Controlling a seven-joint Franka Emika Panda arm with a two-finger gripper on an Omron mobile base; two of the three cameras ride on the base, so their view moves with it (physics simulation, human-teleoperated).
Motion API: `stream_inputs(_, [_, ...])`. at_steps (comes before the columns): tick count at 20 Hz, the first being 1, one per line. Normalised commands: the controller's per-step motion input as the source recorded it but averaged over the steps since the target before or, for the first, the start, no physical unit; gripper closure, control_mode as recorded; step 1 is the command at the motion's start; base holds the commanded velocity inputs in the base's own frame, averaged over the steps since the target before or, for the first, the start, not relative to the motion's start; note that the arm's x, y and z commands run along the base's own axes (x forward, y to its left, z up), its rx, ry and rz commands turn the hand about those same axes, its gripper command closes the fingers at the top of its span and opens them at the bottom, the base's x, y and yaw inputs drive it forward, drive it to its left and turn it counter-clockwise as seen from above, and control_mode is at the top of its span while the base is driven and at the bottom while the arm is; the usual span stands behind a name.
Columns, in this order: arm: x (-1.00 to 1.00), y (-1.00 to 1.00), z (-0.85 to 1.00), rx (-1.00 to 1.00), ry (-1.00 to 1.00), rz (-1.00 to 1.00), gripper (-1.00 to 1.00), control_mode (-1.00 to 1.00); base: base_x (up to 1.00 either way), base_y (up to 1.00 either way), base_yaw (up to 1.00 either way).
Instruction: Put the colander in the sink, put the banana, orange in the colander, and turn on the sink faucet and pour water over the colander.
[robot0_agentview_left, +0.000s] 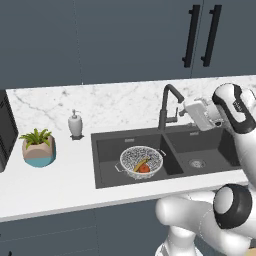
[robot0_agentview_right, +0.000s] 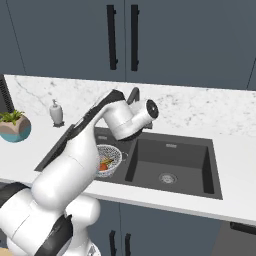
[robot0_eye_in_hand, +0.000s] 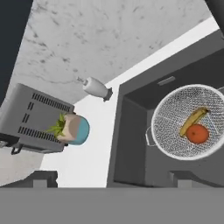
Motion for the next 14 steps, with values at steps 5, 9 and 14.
stream_inputs(5, [-0.09, -0.53, 0.02, 0.24, 0.03, 0.02, -1.00, -1.00, 0.00, 0.00, 0.00])
stream_inputs(9, [-0.01, -0.39, -0.04, 0.20, 0.00, 0.00, -1.00, -1.00, 0.00, 0.00, 0.00])
stream_inputs(14, [0.33, -0.08, -0.07, 0.16, 0.00, 0.00, -1.00, -1.00, 0.00, 0.00, 0.00])
